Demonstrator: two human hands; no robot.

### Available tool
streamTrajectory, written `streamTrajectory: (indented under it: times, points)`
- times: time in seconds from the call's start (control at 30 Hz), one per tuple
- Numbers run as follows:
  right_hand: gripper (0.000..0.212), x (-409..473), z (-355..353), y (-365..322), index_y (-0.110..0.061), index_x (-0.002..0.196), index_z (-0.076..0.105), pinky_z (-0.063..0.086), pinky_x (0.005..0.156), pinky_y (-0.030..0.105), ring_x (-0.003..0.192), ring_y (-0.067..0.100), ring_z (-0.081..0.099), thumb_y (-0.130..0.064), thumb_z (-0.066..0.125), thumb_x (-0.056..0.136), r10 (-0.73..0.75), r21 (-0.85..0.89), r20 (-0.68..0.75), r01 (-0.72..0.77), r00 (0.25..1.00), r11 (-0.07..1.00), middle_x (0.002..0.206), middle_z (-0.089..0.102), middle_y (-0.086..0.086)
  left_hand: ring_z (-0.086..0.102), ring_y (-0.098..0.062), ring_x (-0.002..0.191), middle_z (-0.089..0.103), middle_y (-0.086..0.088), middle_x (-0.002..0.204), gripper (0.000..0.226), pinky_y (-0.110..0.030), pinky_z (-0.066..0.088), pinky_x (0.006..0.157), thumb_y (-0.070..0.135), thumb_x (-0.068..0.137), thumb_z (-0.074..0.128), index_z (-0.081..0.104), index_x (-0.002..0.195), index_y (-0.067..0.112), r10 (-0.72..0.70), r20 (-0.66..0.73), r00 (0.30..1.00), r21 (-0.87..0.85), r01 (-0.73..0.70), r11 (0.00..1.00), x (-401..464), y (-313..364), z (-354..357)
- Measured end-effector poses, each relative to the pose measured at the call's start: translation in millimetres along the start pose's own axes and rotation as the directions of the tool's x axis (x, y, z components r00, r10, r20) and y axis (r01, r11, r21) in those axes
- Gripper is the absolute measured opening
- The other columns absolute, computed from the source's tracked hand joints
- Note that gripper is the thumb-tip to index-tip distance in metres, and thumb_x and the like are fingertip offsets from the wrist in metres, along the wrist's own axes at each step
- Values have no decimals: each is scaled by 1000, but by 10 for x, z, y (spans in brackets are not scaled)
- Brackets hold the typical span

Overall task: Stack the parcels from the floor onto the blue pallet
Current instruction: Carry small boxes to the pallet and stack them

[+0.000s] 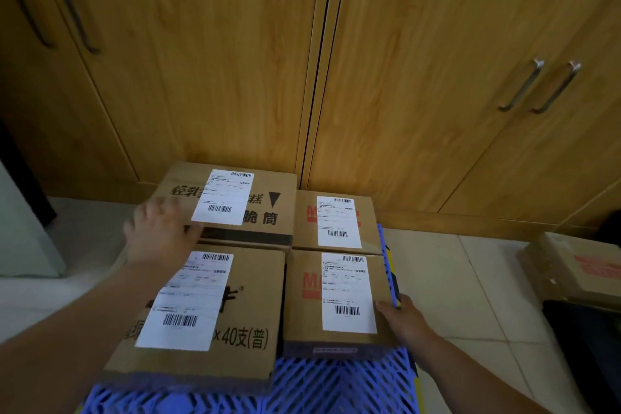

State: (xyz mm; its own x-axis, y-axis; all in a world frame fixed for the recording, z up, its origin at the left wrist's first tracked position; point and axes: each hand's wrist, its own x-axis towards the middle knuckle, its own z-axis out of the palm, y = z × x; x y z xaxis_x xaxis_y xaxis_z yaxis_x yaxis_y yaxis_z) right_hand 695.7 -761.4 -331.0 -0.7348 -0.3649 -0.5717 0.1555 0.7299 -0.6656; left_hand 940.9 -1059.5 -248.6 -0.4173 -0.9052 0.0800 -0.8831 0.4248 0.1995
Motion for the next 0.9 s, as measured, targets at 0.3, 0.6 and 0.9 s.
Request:
streamTrajectory:
  times: [0.3, 0.6, 0.9]
  points:
    - [65, 326, 113, -517, -21, 152, 15, 30, 109, 34, 140, 25, 28, -20, 50, 97, -260, -144, -48, 251, 964, 957, 158, 9, 6, 58, -34, 77, 56, -16, 85, 48, -40, 47, 71, 53, 86, 57, 44, 108, 12, -308, 464, 831, -388, 503, 772, 384, -417, -77]
    - [61, 561, 213, -529, -31, 152, 8, 36, 108, 38, 135, 23, 36, -33, 40, 100, -296, -288, -51, 269, 954, 919, 155, 22, 2, 57, -32, 83, 58, -15, 95, 60, -42, 45, 73, 40, 87, 62, 42, 134, 9, -207, 486, 849, -543, 479, 690, 426, -404, 74]
    - [61, 563, 67, -427, -31, 151, 9, 37, 108, 39, 134, 24, 38, -32, 42, 99, -299, -312, -76, 262, 951, 913, 153, 27, 3, 55, -27, 77, 56, -9, 83, 55, -34, 43, 64, 36, 90, 59, 43, 133, 6, -183, 464, 867, -558, 446, 700, 374, -268, 139]
